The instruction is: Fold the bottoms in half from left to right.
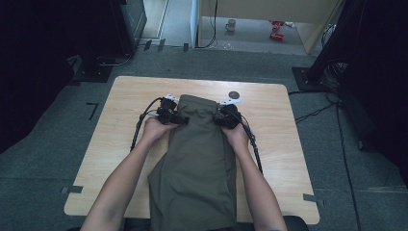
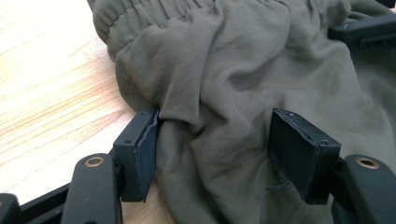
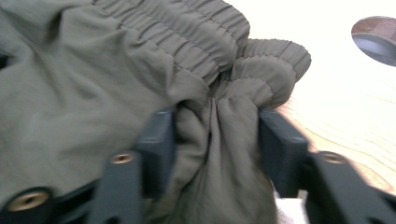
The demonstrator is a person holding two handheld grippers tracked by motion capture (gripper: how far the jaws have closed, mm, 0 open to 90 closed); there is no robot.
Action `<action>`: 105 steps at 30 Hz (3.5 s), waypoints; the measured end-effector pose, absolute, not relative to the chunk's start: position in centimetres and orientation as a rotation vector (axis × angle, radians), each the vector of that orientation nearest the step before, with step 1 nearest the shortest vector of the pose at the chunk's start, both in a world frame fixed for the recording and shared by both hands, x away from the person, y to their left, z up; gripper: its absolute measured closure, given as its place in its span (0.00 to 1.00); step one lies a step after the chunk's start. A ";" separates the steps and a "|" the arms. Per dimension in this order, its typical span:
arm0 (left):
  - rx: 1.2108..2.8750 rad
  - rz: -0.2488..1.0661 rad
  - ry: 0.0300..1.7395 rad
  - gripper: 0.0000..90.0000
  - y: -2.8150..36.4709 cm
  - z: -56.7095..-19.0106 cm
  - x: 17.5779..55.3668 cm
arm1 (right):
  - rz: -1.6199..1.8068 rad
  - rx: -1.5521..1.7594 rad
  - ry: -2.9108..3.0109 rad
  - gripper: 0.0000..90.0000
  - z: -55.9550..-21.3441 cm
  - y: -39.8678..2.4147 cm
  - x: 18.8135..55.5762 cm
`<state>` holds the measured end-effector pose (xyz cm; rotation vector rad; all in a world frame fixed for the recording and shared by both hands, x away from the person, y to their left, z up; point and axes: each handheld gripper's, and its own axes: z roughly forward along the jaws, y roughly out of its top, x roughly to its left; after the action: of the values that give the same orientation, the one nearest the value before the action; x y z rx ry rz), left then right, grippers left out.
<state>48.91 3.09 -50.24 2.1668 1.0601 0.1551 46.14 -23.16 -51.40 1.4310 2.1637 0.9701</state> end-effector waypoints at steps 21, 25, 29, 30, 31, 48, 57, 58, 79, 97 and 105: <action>2.157 0.100 1.032 0.85 4.2 -50.3 48.0 | 1.027 1.480 2.180 0.90 -51.3 -23.0 45.7; 2.110 0.084 1.052 0.91 4.3 -49.5 48.4 | 1.039 1.505 2.183 0.90 -51.0 -23.2 46.2; 2.119 0.114 1.054 0.91 4.0 -47.7 49.7 | 1.054 1.524 2.186 0.91 -49.5 -23.5 47.5; 2.110 0.135 1.045 0.91 4.0 -46.9 50.1 | 1.058 1.516 2.182 0.91 -48.8 -23.5 48.0; 2.091 0.156 1.040 0.91 4.0 -45.8 50.5 | 1.067 1.505 2.168 0.91 -47.9 -23.6 48.4; 1.996 0.306 0.833 0.91 4.6 -40.6 46.3 | 1.193 1.266 2.060 0.92 -41.1 -24.5 45.2; 2.032 0.258 0.800 0.91 4.1 -42.7 43.6 | 1.179 1.302 2.157 0.91 -43.4 -25.7 43.3; 2.033 0.253 0.796 0.91 4.1 -42.8 43.3 | 1.181 1.302 2.160 0.91 -43.5 -25.8 43.0; 2.134 0.224 0.719 0.84 4.2 -46.0 38.2 | 1.148 1.284 2.267 0.84 -46.7 -26.4 37.4; 2.237 0.182 0.674 0.80 4.8 -48.9 35.6 | 1.076 1.228 2.337 0.80 -48.6 -26.1 34.3; 2.175 0.108 0.756 0.62 5.9 -47.8 36.0 | 1.197 1.290 2.315 0.59 -48.2 -27.6 34.5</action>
<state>36.00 5.87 -47.81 2.1751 0.7557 0.1082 34.49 -27.57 -48.18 1.2897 2.3150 1.1967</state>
